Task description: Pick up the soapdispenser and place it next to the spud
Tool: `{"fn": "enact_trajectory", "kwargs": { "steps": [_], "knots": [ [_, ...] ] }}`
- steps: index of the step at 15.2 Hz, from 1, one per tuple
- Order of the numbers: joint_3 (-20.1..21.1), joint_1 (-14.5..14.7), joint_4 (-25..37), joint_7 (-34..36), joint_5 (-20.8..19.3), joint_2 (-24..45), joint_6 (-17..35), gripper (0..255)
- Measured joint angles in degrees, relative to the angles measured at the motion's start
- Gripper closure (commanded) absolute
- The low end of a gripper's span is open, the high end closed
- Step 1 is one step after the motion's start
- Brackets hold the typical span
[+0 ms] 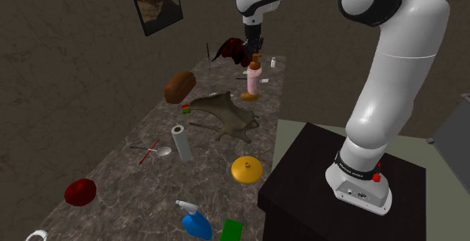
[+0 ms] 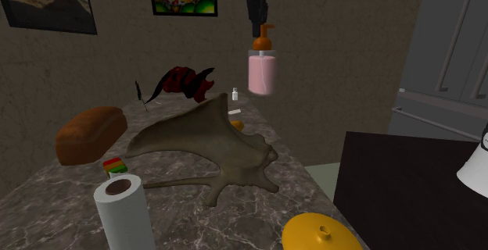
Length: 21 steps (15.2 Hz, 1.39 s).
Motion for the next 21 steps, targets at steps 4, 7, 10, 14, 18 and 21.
{"fn": "enact_trajectory", "kwargs": {
  "steps": [4,7,10,14,18,21],
  "knots": [
    [-2.1,-2.8,3.0,-5.0,0.4,2.4,-0.6,255],
    [-3.7,-5.3,6.5,-9.1,1.0,4.8,-1.7,255],
    [-4.9,-7.5,10.4,-12.6,1.6,7.9,-2.6,255],
    [-6.4,-10.9,16.0,-17.5,2.8,12.4,-3.8,255],
    [-7.6,-14.9,25.9,-22.2,4.3,18.6,-7.5,255],
    [-8.1,-17.8,32.9,-25.0,5.3,23.5,-9.8,255]
  ]
}}
